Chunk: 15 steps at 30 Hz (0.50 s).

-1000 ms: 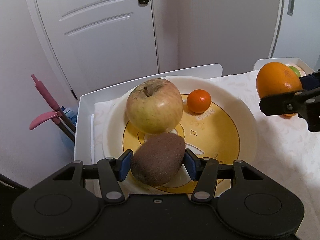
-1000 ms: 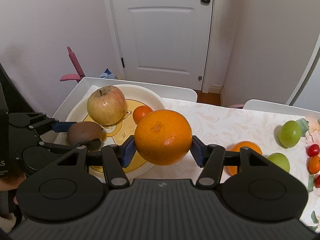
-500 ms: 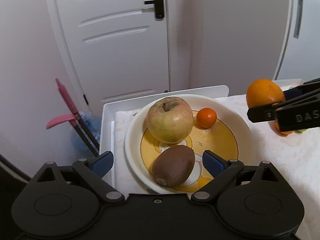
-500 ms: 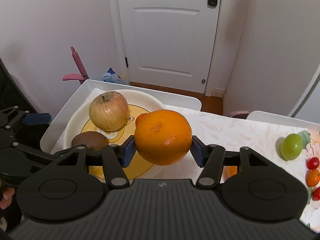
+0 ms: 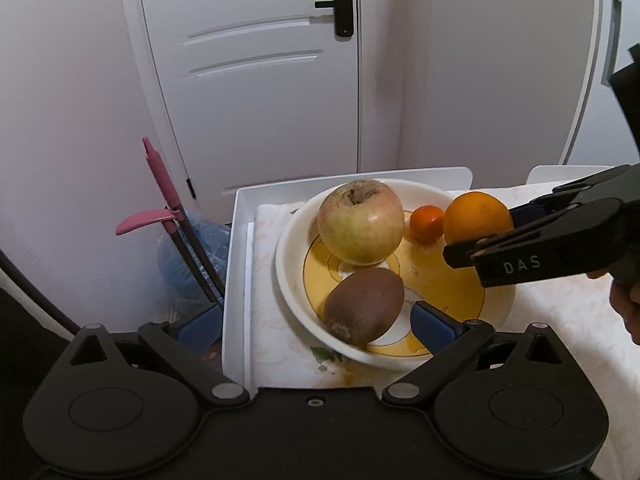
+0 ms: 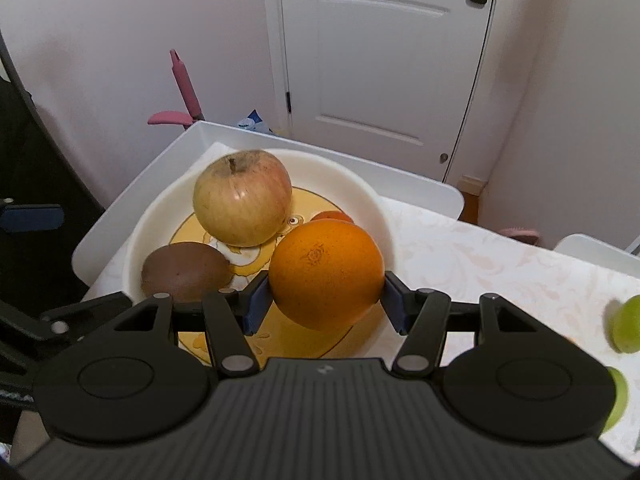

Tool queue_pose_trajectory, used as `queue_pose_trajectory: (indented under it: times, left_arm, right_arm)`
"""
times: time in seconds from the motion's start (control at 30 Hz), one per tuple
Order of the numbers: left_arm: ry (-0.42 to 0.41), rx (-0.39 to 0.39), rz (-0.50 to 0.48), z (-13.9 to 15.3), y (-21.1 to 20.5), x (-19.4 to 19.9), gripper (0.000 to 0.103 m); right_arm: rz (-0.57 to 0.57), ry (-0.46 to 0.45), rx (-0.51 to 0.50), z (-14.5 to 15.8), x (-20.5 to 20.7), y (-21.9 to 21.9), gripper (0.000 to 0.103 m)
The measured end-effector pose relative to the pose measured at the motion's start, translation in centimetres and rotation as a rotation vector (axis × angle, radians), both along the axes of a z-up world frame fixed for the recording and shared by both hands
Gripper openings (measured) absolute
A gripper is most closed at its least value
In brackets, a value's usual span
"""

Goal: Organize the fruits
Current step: 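Place the kiwi and orange into the duck bowl and open both tools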

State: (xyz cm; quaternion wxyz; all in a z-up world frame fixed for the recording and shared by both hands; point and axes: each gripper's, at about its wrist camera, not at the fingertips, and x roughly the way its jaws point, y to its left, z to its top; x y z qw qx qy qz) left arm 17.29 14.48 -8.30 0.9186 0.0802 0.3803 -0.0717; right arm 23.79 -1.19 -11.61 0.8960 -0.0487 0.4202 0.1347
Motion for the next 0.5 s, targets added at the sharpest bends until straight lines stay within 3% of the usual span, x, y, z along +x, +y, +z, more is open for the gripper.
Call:
queue_pose_trajectory:
  times: [0.2,0.27,0.3,0.33,0.5]
  left_arm:
    - [0.007,-0.001,0.004,-0.3,0.3,-0.2,0.102]
    - [0.005,-0.002,0.005,-0.3,0.3,-0.3,0.102]
    - [0.005,-0.003,0.005,-0.3,0.3,-0.3,0.102]
    - [0.005,-0.005,0.004,-0.3,0.3,-0.3,0.102]
    - [-0.003,-0.015,0.006,0.0,0.2,-0.5,0.102]
  right_arm:
    - [0.016,0.009,-0.039,-1.1,0.1,0.9,0.074]
    - [0.001,-0.022,-0.049,-0.8,-0.3,1.3,0.081]
    - [-0.010,-0.042,-0.058,-0.5,-0.5,1.4,0.095]
    - [-0.025,-0.063,-0.067,-0.2,-0.7,1.4,0.103]
    - [-0.052,-0.083,-0.058,0.7,-1.2,0.7,0.103]
